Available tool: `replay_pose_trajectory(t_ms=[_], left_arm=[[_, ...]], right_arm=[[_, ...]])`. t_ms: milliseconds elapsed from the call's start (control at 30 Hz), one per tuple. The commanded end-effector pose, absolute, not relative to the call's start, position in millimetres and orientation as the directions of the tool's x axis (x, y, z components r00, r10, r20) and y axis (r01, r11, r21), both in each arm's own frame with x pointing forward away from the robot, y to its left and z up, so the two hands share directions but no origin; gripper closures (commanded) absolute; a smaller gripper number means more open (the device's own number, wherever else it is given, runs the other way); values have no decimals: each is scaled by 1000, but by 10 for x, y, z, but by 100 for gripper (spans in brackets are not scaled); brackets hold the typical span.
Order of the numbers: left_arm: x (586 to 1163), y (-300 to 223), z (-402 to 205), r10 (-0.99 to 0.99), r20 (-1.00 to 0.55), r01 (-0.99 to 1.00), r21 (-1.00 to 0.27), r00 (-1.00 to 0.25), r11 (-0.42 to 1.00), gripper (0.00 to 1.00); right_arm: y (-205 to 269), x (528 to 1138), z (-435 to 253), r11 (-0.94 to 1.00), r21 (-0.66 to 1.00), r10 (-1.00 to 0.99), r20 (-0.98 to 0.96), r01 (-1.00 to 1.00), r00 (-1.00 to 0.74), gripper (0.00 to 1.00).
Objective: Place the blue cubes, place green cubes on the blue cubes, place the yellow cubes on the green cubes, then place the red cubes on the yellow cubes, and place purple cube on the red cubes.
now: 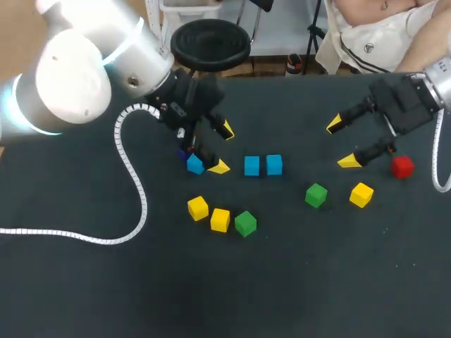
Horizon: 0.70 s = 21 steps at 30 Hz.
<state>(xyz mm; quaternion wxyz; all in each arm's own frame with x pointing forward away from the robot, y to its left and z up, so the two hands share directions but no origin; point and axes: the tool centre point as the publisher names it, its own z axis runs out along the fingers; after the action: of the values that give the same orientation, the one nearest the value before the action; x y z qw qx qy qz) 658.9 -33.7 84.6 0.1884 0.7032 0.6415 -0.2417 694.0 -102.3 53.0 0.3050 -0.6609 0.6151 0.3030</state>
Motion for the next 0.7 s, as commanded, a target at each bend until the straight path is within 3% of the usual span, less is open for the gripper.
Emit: replay_pose_trajectory(t_ms=[33,333,700], left_arm=[[6628,-349,851,814,-578,992,-54,60,-112,0],[6683,-513,786,771,-630,988,-35,93,-148,0],[7019,-869,392,787,-611,979,-100,81,-178,0]], right_arm=[[-1020,6943,528,-57,-31,-627,-777,-998,60,0],[-1020,6943,528,-57,-31,-627,-777,-998,60,0],[-1020,6943,528,-57,-31,-627,-777,-998,60,0]])
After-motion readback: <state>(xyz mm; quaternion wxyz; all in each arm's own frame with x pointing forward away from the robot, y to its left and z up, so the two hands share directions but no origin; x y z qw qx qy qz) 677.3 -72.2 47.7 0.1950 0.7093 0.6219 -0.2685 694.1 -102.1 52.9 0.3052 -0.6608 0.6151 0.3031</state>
